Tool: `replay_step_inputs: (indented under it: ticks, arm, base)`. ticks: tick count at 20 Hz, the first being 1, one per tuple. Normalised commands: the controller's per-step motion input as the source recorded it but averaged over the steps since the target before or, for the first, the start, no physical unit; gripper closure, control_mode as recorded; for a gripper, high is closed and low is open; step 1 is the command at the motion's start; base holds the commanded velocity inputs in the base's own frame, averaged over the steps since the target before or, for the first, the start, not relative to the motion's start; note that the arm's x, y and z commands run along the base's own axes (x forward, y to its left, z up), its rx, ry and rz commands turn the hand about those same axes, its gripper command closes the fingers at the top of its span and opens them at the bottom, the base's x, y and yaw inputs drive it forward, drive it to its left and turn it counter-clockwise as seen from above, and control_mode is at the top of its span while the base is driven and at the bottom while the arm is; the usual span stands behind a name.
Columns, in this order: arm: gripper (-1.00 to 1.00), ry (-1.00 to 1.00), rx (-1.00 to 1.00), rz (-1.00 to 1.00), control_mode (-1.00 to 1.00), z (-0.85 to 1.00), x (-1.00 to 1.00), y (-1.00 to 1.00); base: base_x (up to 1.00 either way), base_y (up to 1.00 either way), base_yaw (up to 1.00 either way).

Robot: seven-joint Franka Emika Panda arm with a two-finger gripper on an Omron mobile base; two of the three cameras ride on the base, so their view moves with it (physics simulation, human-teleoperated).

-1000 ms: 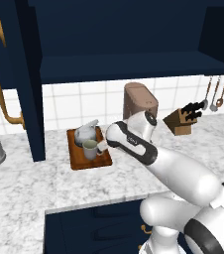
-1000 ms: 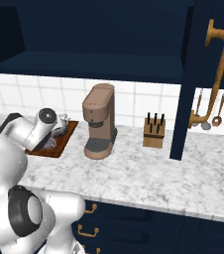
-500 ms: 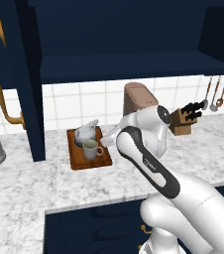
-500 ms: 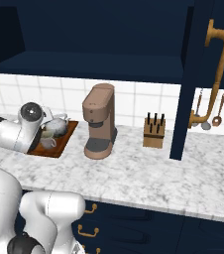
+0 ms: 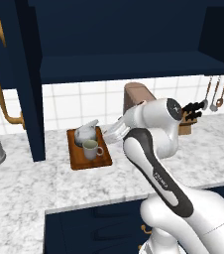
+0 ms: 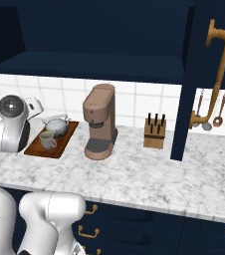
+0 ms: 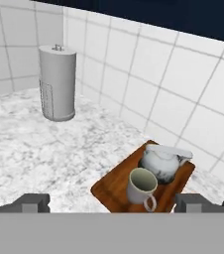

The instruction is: Pick the kettle from the counter and place it on the tray. Then pick the mug from the cabinet and place it on the tray. Then close the cabinet doors.

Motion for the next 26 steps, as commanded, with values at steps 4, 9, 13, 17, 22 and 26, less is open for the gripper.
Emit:
replay_step_inputs:
  ticks: [4,9,13,17,22,26]
  arm:
    - [-1.0,-0.07,-0.09,0.02,-1.0,0.4,-0.38,0.0]
    - [-1.0,-0.03,-0.04,0.09,-1.0,0.26,-0.34,0.0]
    - [-1.0,-0.09,-0.04,0.16,-1.0,0.3,-0.35,0.0]
    - [-1.0,-0.15,-0.08,0.16,-1.0,0.31,-0.3,0.03]
    - [-1.0,-0.22,-0.1,0.21,-1.0,0.25,-0.29,0.06]
    - [-1.0,-0.37,-0.03,0.26,-1.0,0.17,-0.26,0.16]
  base:
    - [0.0,0.0,0.0]
    - [0.0,0.0,0.0]
    - [0.0,0.0,0.0]
    - [0.0,0.0,0.0]
    - [0.0,0.0,0.0]
    - [0.0,0.0,0.0]
